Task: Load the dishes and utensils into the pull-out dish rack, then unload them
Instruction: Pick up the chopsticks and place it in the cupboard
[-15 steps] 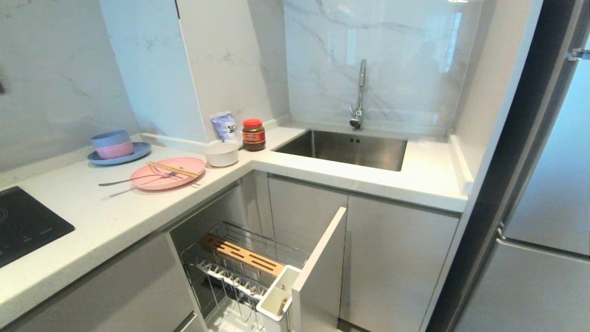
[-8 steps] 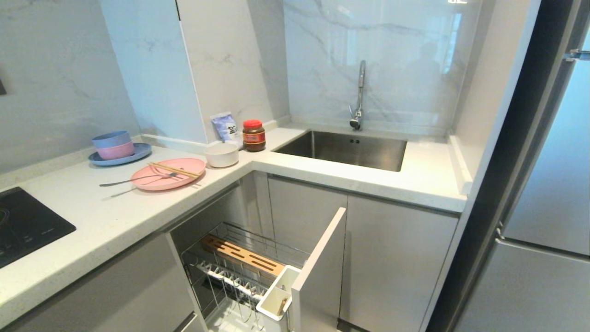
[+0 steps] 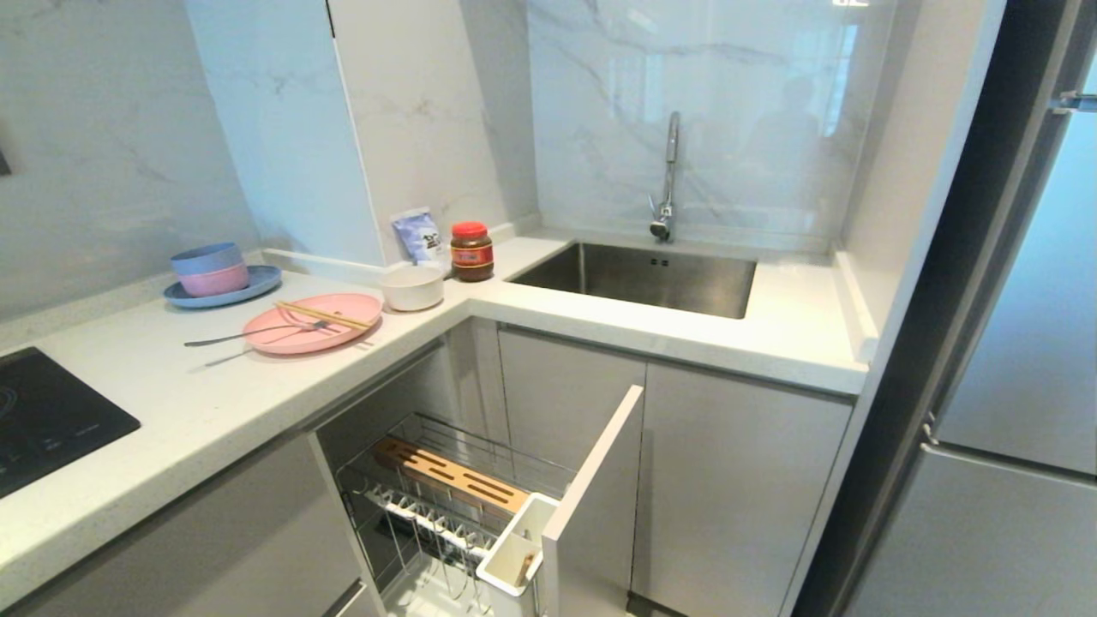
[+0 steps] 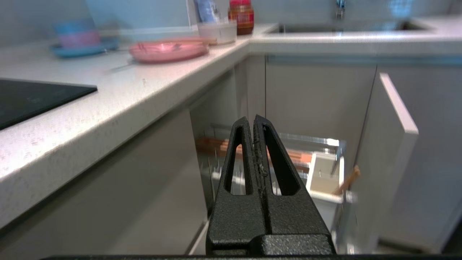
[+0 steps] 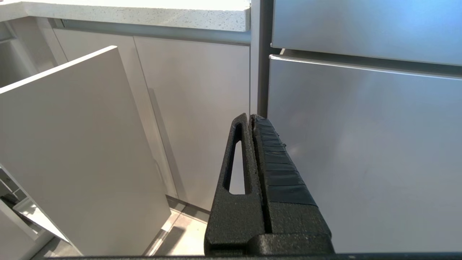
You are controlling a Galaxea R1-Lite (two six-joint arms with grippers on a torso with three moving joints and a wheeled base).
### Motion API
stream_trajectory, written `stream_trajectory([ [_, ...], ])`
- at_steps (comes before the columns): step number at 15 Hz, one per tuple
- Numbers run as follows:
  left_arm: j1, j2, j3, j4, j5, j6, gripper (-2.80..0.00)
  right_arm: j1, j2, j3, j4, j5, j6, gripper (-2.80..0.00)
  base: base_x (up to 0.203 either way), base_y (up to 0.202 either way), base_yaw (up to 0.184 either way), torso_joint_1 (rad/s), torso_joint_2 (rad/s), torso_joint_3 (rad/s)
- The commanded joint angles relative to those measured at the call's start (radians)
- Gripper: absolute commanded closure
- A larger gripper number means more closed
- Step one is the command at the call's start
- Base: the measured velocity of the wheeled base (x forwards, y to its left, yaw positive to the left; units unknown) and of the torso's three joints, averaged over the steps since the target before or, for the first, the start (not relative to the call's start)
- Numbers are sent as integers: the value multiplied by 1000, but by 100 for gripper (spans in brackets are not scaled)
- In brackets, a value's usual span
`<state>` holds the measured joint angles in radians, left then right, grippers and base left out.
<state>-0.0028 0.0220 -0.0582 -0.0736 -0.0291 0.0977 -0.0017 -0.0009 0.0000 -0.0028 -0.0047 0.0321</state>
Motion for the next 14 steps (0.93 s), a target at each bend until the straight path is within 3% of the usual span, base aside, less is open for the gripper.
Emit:
stream_trajectory([
  [1, 1, -19, 83, 24, 0, -35, 0, 0, -2, 0, 0, 0, 0, 0, 0, 0, 0, 0, 0, 0],
  [2, 0, -20, 73, 42, 1, -78, 0, 0, -2, 0, 0, 0, 0, 0, 0, 0, 0, 0, 0, 0],
  [14, 0, -21, 81, 14, 23, -118, 0, 0, -2, 1, 0, 0, 0, 0, 0, 0, 0, 0, 0, 0],
])
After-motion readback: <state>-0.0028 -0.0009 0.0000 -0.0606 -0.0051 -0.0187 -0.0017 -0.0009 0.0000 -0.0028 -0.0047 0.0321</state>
